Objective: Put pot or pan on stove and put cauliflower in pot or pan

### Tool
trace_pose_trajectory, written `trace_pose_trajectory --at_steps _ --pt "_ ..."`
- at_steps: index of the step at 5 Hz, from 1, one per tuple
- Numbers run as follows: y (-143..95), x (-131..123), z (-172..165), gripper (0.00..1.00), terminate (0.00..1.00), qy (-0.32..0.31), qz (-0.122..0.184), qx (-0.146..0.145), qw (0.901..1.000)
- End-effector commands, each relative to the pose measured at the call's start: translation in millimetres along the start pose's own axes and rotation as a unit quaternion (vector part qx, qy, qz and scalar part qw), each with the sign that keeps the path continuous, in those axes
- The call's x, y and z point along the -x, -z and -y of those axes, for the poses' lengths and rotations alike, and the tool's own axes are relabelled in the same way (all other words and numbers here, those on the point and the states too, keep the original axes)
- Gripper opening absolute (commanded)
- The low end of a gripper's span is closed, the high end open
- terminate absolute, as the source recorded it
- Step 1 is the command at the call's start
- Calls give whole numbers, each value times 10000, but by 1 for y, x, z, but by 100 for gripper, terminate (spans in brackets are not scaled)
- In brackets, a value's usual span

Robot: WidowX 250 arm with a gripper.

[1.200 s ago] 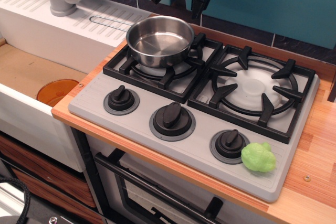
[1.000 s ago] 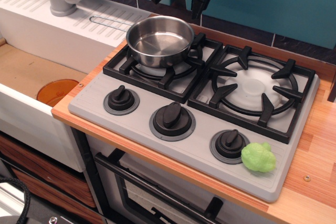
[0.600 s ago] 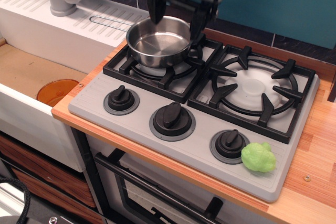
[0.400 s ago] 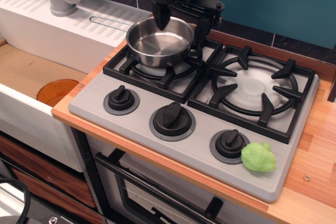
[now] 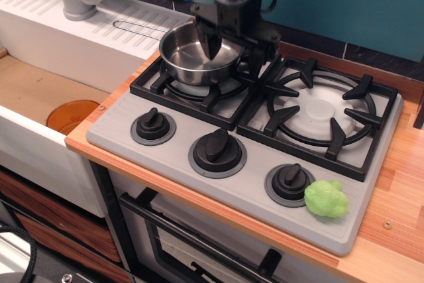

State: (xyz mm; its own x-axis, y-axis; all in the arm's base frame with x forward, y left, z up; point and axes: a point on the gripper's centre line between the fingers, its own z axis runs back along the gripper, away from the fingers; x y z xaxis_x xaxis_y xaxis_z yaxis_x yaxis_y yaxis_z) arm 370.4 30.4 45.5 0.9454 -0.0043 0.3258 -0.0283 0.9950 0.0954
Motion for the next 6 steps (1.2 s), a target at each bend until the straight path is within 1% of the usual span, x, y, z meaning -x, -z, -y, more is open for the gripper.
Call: trace_pose_trajectory --at_steps 1,3,4,6 --pt "-19 -14 1 0 0 -188 12 -228 9996" --pt "-26 -21 8 0 0 -254 -15 -334 9991" --pt "-39 -25 7 0 0 -164 -74 -297 9994" --pt "-88 -27 13 0 0 27 -335 -336 9989"
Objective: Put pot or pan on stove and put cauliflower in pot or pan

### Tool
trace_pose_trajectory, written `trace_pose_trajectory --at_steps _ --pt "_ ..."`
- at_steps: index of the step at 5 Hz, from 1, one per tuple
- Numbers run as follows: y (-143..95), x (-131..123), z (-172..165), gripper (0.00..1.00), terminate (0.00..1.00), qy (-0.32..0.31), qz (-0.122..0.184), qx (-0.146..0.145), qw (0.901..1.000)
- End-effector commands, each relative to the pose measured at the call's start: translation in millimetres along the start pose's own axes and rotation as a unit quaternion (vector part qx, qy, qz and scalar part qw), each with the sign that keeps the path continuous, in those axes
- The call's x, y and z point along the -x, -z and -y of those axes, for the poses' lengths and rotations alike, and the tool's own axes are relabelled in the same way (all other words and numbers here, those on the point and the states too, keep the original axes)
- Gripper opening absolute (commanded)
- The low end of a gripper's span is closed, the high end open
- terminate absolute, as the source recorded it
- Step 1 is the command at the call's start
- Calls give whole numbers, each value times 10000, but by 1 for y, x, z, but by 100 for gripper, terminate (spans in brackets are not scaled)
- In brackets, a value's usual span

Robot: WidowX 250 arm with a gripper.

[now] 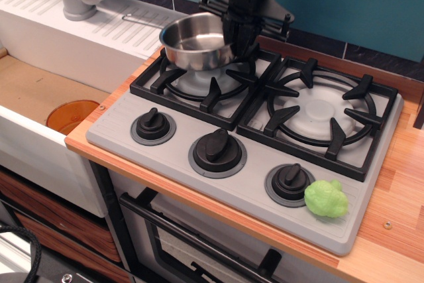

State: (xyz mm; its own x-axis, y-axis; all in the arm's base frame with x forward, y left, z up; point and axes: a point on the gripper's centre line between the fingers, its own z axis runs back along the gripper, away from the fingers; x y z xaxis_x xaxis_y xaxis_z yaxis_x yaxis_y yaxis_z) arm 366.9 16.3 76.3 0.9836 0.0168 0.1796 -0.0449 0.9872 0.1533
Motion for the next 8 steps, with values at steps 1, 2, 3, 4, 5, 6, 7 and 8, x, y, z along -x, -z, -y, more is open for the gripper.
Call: trace_pose_trajectory --at_steps 1,2,3,4,5,6,7,8 --pt "-71 -4 11 0 0 4 387 -69 9992" --pt "-76 4 35 0 0 -124 433 -140 9989" --pt "-77 12 66 0 0 -287 473 -202 9983" --pt "-79 18 94 0 0 -427 494 -225 9976" --pt "-76 21 117 0 0 -550 621 -242 9963" --pt "-66 17 133 0 0 -657 816 -242 9942" --pt "-51 7 141 0 0 -719 1070 -260 9913" --pt "-46 2 142 0 0 -739 1129 -284 9905"
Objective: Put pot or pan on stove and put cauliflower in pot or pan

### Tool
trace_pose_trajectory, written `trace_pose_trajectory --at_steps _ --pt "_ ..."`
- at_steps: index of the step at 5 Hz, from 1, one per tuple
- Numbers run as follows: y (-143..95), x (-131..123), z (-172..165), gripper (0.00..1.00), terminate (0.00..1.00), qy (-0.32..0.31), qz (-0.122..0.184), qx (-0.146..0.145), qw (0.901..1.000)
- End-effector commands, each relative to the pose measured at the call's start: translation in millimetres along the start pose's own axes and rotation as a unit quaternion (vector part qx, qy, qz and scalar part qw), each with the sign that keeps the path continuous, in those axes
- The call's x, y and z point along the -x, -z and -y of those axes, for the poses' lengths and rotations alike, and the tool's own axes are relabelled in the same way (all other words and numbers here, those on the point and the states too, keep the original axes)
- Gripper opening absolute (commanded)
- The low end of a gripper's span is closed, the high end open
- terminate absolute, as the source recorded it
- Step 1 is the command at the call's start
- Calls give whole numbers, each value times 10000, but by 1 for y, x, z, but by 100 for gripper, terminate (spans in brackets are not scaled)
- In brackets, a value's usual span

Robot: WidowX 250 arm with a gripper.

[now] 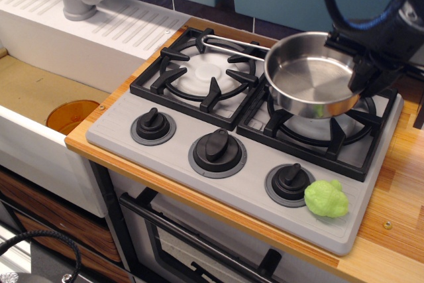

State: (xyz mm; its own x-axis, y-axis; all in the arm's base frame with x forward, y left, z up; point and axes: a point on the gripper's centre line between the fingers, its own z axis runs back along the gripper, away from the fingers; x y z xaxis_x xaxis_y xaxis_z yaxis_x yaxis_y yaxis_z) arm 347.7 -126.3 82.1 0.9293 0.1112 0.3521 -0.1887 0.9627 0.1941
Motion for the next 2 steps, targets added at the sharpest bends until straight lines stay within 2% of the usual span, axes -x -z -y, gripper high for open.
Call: trace_pose_trajectory --at_steps 1,2 --pt "-5 -20 7 0 0 -154 488 130 9986" --pt "-1 -21 7 100 0 -142 587 170 9980"
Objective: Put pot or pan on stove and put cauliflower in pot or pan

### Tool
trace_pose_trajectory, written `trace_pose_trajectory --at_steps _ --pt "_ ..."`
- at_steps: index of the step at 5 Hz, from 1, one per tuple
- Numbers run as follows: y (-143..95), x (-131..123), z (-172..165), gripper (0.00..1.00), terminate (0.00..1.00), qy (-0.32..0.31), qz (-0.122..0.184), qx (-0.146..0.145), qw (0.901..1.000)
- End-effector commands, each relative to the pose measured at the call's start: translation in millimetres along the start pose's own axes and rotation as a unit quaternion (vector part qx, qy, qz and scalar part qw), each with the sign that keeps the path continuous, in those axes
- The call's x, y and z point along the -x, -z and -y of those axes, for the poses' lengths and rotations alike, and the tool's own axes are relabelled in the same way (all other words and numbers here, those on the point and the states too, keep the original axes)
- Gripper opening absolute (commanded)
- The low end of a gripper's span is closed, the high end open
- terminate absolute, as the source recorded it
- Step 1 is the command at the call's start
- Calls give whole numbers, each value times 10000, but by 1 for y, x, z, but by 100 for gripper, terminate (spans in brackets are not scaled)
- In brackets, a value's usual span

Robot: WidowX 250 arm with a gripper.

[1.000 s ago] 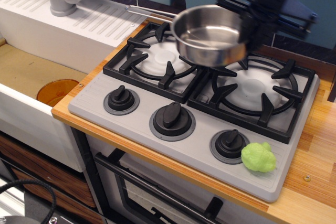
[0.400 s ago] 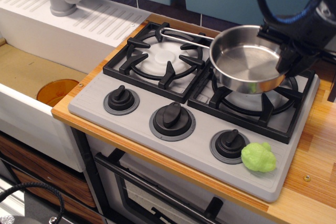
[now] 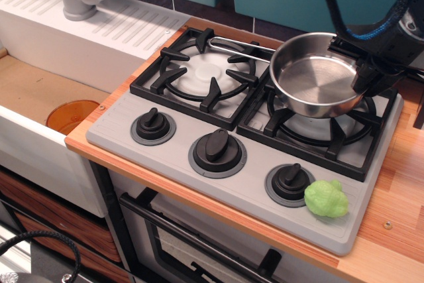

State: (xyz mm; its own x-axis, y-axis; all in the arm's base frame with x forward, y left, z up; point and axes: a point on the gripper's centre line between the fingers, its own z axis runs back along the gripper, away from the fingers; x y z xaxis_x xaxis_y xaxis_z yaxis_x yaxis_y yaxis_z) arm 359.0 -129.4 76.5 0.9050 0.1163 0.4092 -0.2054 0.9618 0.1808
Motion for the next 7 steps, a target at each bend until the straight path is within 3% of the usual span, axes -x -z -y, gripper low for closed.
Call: trace_pose_trajectory --at_steps 1,4,7 --pt "-12 -13 -6 100 0 -1 264 118 9996" --pt "-59 -11 -50 100 0 519 -291 187 9981" --pt "-59 -11 -50 100 0 519 -291 187 9981"
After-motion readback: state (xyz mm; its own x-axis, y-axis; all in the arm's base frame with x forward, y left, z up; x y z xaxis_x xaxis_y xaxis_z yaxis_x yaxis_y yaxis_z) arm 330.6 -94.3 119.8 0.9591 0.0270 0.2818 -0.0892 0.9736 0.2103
